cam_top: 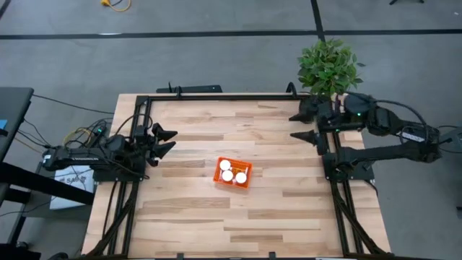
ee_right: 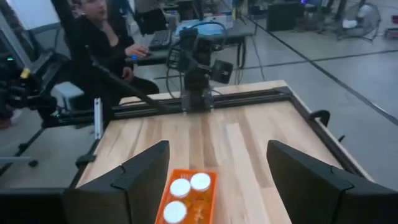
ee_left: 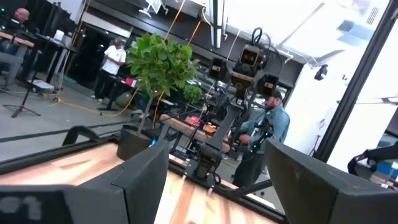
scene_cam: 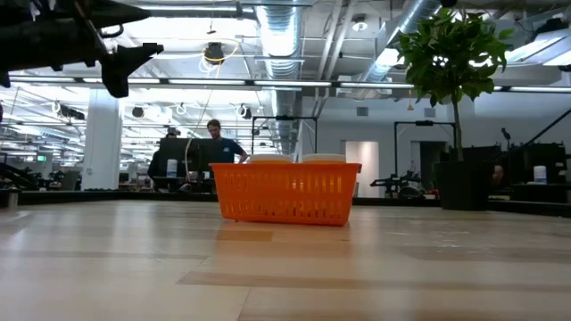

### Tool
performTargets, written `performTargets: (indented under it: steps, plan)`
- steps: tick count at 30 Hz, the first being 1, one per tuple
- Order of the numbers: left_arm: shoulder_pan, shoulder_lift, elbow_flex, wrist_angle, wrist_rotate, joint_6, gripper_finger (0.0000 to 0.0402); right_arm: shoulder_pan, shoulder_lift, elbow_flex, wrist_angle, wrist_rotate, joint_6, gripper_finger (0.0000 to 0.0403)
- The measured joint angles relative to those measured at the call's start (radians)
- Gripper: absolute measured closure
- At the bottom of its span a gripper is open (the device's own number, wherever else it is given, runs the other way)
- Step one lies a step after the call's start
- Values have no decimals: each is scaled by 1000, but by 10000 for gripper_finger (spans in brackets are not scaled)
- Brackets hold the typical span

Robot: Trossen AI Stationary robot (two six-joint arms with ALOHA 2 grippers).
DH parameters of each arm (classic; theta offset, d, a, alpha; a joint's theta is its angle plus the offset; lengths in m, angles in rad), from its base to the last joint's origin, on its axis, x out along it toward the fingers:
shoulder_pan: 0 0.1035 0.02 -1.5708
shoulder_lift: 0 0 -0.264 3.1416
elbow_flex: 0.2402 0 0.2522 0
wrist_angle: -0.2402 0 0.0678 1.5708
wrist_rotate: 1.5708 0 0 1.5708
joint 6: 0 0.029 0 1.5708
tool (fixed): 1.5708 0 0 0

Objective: Pick and place pill bottles into a basket
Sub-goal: Return to Home Position

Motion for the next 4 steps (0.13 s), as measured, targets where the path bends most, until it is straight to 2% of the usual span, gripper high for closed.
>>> performTargets:
  steps: [4]
  plan:
    - [0,-38,-17,-10,-2,-20,145,-52,-114,-100,48,-50,5,137]
